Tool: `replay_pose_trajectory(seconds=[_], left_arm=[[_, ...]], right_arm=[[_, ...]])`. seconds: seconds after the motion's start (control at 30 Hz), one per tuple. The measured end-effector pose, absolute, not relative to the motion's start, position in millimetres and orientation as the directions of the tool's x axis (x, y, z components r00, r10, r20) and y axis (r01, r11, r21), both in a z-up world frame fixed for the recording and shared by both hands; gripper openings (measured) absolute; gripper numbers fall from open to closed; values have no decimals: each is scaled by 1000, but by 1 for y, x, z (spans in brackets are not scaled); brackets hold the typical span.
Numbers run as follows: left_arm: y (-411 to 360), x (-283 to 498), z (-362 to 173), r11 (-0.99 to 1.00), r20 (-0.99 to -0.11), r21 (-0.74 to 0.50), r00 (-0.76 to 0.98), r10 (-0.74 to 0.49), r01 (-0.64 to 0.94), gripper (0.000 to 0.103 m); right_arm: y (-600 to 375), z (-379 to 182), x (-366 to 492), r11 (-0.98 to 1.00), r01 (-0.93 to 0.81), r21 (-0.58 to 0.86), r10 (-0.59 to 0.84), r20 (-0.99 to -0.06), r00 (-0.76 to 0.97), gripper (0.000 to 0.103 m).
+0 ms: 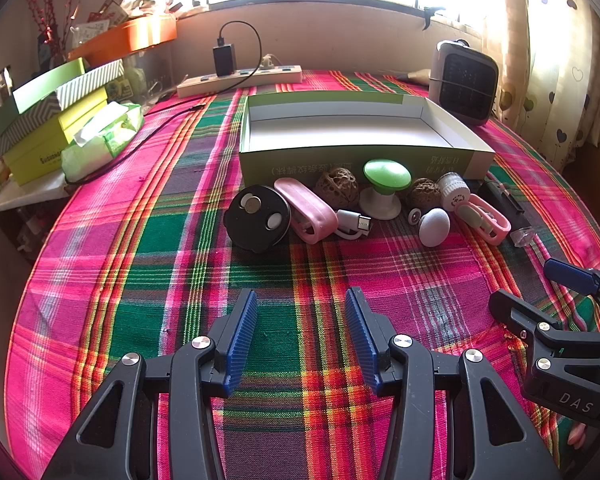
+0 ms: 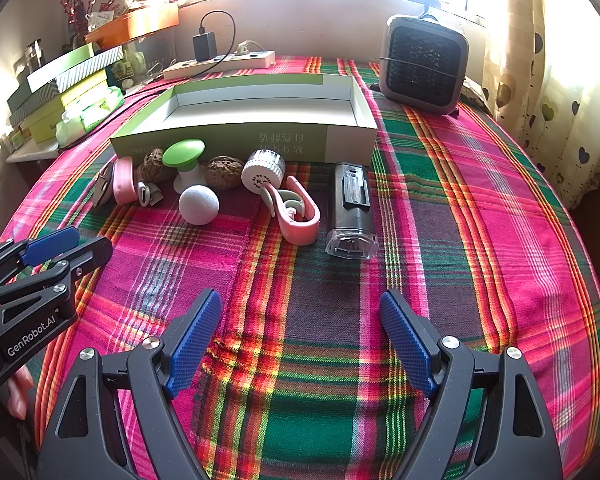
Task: Organize objects
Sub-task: 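Move the right tool toward the black flashlight while the left tool approaches the black puck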
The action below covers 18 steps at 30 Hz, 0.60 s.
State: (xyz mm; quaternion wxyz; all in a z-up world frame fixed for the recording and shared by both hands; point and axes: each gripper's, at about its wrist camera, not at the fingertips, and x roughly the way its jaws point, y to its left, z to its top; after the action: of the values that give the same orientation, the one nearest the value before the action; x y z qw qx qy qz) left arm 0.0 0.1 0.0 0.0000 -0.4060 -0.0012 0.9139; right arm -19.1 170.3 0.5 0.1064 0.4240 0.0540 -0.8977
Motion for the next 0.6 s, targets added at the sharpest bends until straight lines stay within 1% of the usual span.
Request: replay_pose_trajectory(seconds=[0.6], left_arm=[[0,0,0,-1000,-743,-5,-670,5,-3,45]], right_arm=[[172,0,-19,-971,238,-6,-147,-773,-618,82]])
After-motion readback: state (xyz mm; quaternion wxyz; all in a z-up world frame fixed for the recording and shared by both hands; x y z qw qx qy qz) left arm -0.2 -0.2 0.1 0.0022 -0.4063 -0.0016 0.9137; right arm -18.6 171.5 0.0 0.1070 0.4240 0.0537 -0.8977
